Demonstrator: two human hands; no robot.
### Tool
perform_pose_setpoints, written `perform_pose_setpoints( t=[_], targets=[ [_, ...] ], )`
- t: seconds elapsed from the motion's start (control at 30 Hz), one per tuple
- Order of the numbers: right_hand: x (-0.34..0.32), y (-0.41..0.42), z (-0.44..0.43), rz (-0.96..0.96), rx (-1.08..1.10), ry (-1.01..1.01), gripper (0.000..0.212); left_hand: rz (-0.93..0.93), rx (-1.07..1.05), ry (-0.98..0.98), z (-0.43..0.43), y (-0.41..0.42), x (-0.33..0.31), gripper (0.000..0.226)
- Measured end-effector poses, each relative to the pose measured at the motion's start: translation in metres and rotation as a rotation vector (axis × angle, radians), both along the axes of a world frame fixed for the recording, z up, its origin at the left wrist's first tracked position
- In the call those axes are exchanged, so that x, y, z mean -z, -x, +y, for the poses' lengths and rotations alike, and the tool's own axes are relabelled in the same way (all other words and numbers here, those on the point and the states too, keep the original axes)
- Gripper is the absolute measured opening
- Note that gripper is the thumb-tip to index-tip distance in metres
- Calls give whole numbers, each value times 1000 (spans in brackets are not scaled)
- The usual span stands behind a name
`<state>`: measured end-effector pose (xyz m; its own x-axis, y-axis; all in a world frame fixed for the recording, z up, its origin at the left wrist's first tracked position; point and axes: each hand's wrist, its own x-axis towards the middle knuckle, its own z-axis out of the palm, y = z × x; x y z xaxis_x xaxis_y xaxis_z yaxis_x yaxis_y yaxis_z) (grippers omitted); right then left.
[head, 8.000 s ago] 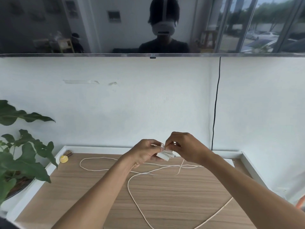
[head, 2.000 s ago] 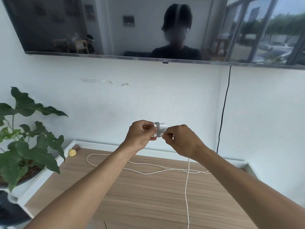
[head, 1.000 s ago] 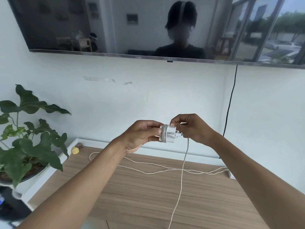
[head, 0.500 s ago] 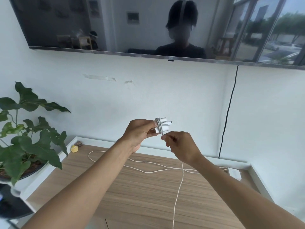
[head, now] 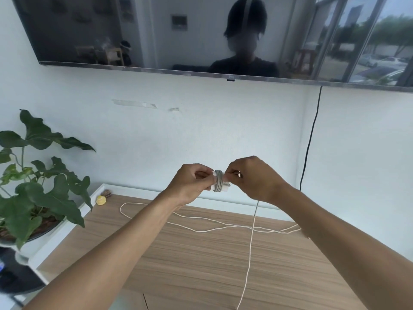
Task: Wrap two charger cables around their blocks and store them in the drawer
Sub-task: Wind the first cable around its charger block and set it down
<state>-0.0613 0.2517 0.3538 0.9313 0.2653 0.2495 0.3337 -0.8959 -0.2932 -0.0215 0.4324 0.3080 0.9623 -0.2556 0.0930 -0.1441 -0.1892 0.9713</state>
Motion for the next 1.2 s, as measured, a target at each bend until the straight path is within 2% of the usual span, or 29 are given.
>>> perform_pose_setpoints(
  t=[0.17, 0.3, 0.53, 0.67, 0.77, 0.93, 1.1, 1.2],
  targets=[
    [-6, 1, -3, -15, -18, -103, 11, 16, 111, -39, 5, 1, -12, 10],
    [-5, -3, -4, -37, -25, -63, 8, 43, 143, -32, 5, 2, -12, 13],
    [-1, -9, -16, 146, -27, -470, 11, 199, 310, 158, 8, 7, -9, 13],
    [18, -17, -21, 243, -11, -738, 34, 276, 320, 380, 7, 5, -12, 25],
    [36, -16, -13, 266, -37, -857, 36, 285, 292, 465, 3, 4, -17, 21],
    [50, -7, 5, 54, 61, -549, 27, 275, 107, 541, 0, 0, -15, 22],
    [43, 0, 16, 71, 63, -402, 23, 218, -42, 482, -1, -4, -9, 21],
    [32, 1, 18, 73, 46, -208, 27, 144, -102, 353, -1, -7, -4, 11]
  ],
)
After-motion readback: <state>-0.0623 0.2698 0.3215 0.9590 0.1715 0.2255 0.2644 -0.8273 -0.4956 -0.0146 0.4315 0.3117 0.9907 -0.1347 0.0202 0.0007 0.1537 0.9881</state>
